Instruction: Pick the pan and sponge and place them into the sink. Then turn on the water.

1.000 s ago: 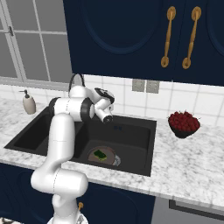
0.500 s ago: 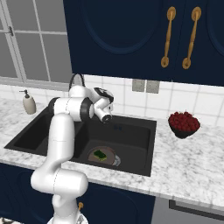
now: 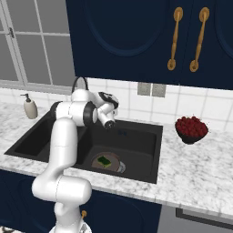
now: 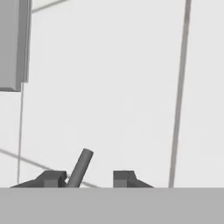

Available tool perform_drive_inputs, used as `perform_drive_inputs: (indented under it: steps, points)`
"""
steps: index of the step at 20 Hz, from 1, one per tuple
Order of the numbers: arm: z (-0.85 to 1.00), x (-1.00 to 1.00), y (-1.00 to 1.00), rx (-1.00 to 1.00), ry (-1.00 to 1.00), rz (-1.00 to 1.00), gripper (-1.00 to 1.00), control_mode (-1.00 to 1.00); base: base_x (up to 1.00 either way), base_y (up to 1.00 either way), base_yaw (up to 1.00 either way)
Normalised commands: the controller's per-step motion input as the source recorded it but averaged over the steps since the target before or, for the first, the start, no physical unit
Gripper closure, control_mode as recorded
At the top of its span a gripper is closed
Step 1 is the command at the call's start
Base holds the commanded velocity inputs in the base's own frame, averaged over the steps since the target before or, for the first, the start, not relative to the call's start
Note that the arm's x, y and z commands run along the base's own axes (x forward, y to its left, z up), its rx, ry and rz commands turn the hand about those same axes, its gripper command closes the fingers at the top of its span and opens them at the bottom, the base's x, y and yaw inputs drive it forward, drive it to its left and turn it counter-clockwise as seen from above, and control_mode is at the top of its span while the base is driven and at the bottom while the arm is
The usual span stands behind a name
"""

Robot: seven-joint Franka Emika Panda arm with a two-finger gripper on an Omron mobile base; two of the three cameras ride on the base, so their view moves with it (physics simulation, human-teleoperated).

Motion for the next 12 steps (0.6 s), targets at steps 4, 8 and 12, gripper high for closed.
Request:
perform_drive_inputs:
  steps: [4, 8, 12]
  points:
    - [-0.12, 0.04, -0.63, -0.09, -0.07, -0.04, 1.00, -1.00, 0.00, 0.00, 0.00]
    - [-0.34, 0.00, -0.96, -0.10, 0.00, -0.06, 1.00, -1.00, 0.00, 0.00, 0.00]
    - [-0.34, 0.01, -1.00, -0.09, 0.02, -0.07, 1.00, -1.00, 0.00, 0.00, 0.00]
